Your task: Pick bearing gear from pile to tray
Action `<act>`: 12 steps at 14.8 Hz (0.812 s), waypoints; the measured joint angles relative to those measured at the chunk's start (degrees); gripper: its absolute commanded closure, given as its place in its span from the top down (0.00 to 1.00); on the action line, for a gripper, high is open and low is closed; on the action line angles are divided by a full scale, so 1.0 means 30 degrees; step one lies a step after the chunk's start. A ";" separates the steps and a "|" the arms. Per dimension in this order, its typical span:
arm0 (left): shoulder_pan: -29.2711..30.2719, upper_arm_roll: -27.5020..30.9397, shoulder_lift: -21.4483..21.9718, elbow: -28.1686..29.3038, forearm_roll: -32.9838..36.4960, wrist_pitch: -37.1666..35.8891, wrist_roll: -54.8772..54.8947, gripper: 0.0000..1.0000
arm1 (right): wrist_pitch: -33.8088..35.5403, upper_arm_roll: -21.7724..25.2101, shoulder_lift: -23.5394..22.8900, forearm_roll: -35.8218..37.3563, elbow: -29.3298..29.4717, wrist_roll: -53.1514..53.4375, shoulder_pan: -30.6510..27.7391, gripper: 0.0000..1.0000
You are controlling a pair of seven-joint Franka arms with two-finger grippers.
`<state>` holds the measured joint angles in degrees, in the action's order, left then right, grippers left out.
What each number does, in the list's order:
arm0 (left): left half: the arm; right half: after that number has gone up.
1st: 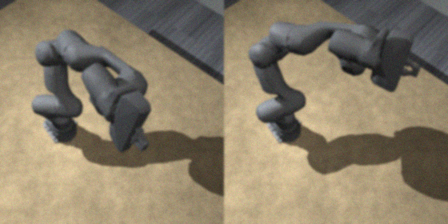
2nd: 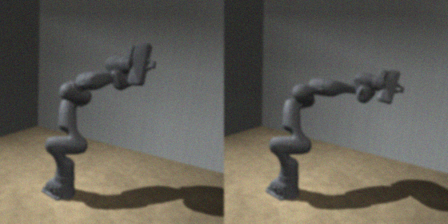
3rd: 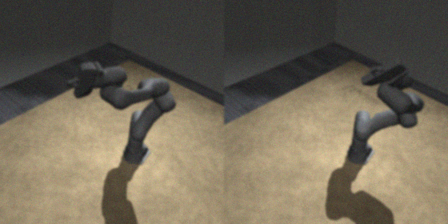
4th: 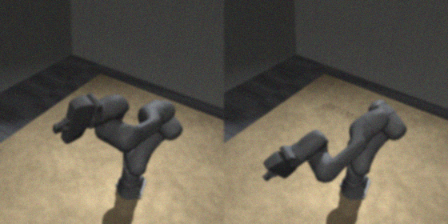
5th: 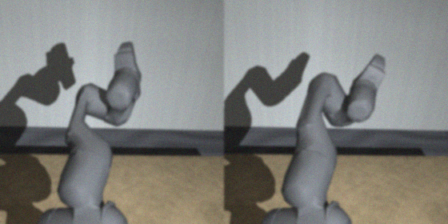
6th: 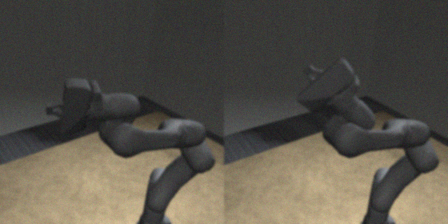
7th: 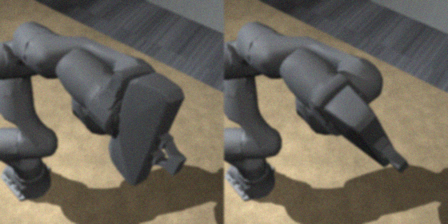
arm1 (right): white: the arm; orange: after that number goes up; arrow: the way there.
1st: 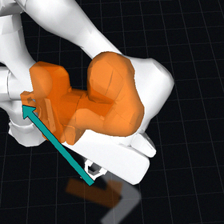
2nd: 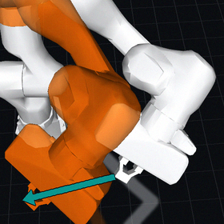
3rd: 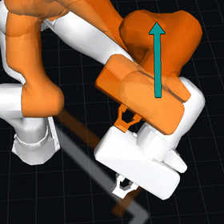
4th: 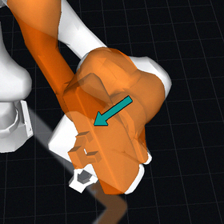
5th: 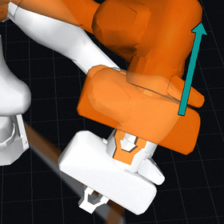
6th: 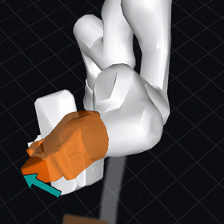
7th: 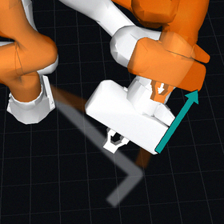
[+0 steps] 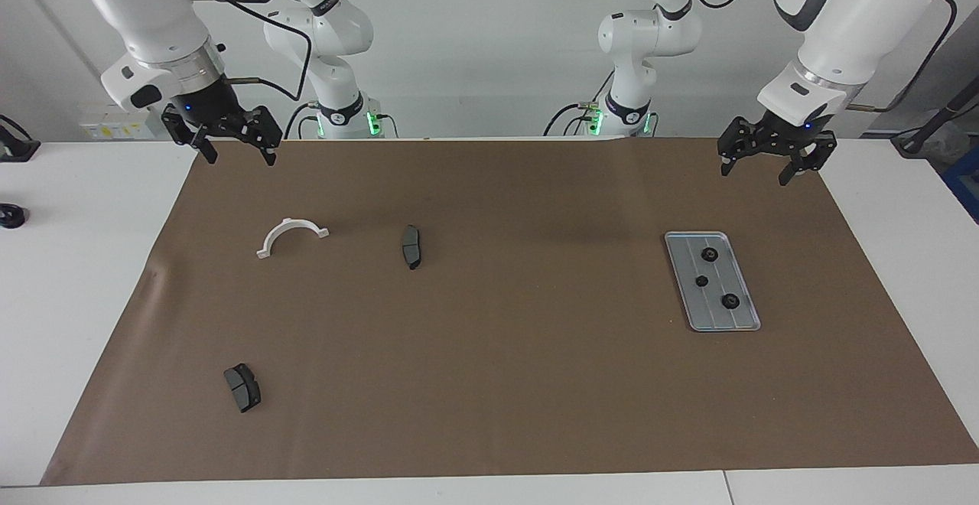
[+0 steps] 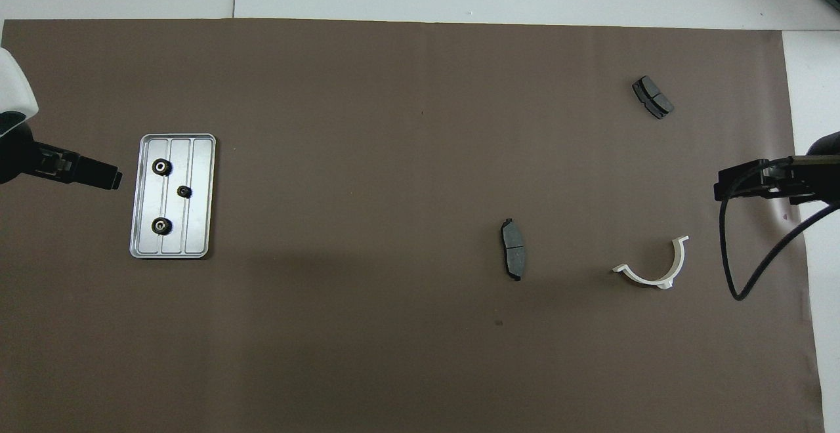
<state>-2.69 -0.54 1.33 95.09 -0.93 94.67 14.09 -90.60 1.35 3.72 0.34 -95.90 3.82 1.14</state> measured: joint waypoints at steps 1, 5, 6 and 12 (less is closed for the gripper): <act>-0.0022 -0.0002 0.0039 0.0032 -0.0020 0.0001 -0.0013 1.00 | 0.0000 -0.0006 0.0000 0.0000 0.0000 0.0000 0.0006 1.00; -0.0041 0.0016 0.0043 0.0031 -0.0032 -0.0246 -0.0161 1.00 | -0.0937 -0.0023 0.0001 -0.0001 -0.0003 0.0000 0.0013 1.00; -0.0042 0.0012 0.0043 0.0003 -0.0026 -0.0443 -0.0201 1.00 | -0.1012 -0.0023 0.0001 -0.0001 -0.0003 0.0000 0.0013 1.00; -0.0042 0.0007 -0.0033 -0.0909 -0.0038 -0.1919 -0.0719 1.00 | -0.1032 -0.0025 0.0001 -0.0001 -0.0003 0.0000 0.0014 1.00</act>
<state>-2.82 -0.52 1.23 92.37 -1.05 88.91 11.94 -93.69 1.28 3.72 0.34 -95.91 3.82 1.18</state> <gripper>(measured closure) 0.000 0.000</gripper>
